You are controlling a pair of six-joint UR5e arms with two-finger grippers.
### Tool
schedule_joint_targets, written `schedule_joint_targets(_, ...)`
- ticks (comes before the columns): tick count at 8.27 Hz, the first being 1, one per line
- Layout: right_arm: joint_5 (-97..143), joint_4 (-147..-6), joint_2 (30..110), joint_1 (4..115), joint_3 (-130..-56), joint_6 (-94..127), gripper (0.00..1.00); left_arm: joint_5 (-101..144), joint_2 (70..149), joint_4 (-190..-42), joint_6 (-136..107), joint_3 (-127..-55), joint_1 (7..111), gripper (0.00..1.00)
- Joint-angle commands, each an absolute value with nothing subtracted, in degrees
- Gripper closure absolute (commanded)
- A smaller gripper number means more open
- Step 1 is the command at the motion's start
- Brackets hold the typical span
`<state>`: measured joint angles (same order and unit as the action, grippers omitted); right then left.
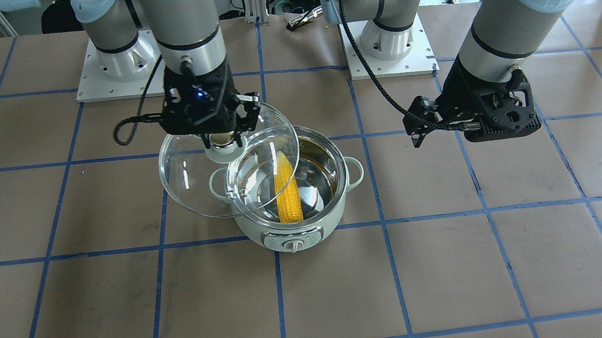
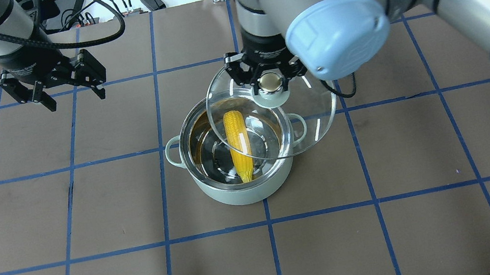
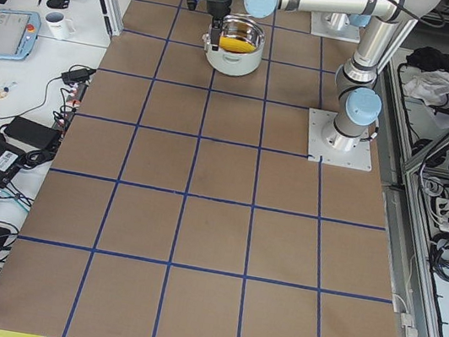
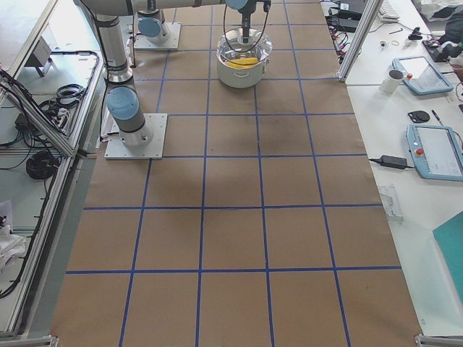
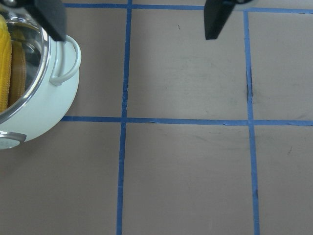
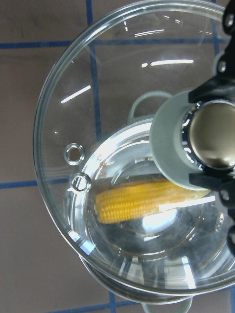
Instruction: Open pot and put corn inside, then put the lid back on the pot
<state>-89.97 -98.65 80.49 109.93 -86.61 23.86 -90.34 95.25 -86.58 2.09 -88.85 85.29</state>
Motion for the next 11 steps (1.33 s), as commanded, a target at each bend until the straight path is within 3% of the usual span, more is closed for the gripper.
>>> schedule_joint_targets(1,-93.05,-105.11,74.28,117.59,-85.25,31.64,0.93,-90.97,92.90,-86.66,1.32,-88.77,84.37,0.00)
schedule_joint_targets(11,-92.55,-105.73,71.11,118.21,-86.57,34.10,0.92,-89.91,93.60,-86.57,1.93,-89.03,84.38,0.00)
